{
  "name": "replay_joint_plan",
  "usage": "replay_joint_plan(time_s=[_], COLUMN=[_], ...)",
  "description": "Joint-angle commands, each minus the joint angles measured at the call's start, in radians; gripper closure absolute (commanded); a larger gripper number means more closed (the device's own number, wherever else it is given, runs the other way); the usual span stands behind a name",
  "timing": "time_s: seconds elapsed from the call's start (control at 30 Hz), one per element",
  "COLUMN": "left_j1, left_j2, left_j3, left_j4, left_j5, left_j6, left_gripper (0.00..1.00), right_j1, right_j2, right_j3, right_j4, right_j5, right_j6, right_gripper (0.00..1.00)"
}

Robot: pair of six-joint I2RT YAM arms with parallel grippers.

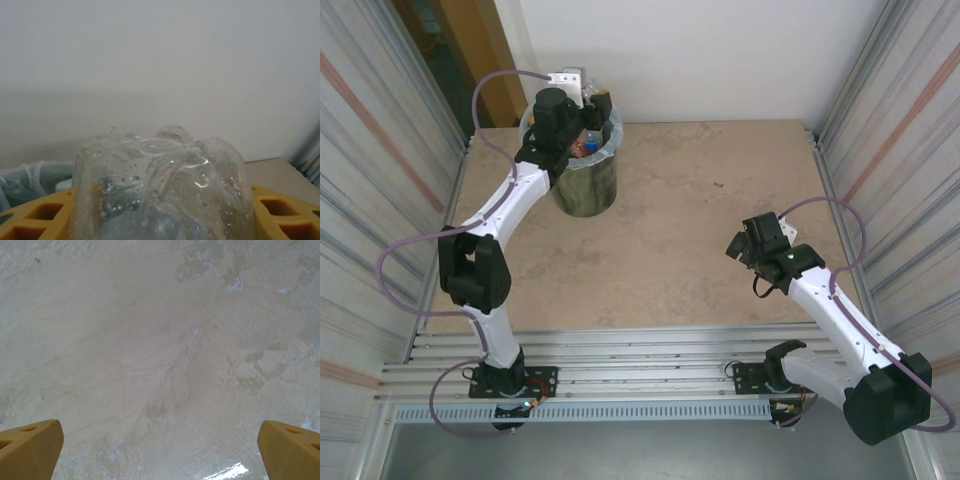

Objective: Put the plastic bottles in the bin

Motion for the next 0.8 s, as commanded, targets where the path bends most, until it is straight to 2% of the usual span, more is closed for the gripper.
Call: replay_joint_plan(time_s=[0.0, 0.1, 0.27, 0.4, 0.77], left_j1=[0.004, 0.002, 0.002, 0.001, -0.009], left_j2=[0.012, 0.015, 0.01, 0.0, -0.027], left_j3=[0.023, 0.01, 0.001, 0.006, 0.012], left_j4=[-0.019, -0.03, -0.071, -0.097, -0.134], left_j5=[-0.012, -0.02, -0.071, -0.097, -0.181], left_j6=[-0.016, -0.022, -0.017, -0.009, 0.021], left_gripper=[0.55, 0.52, 0.41, 0.26, 0.25], right_j1=[-0.011, -0.01, -0.01, -0.011, -0.01], right_j2=[0.003, 0.007, 0.021, 0.029, 0.032], right_j3=[-0.016, -0.015, -0.012, -0.014, -0.017], right_j4=[-0.003, 0.002, 0.007, 0.015, 0.021], right_j5=[0.001, 0.0, -0.005, -0.011, -0.019], right_j6=[0.017, 0.017, 0.017, 0.018, 0.02], right_gripper=[0.02, 0.02, 0.02, 0.02, 0.02])
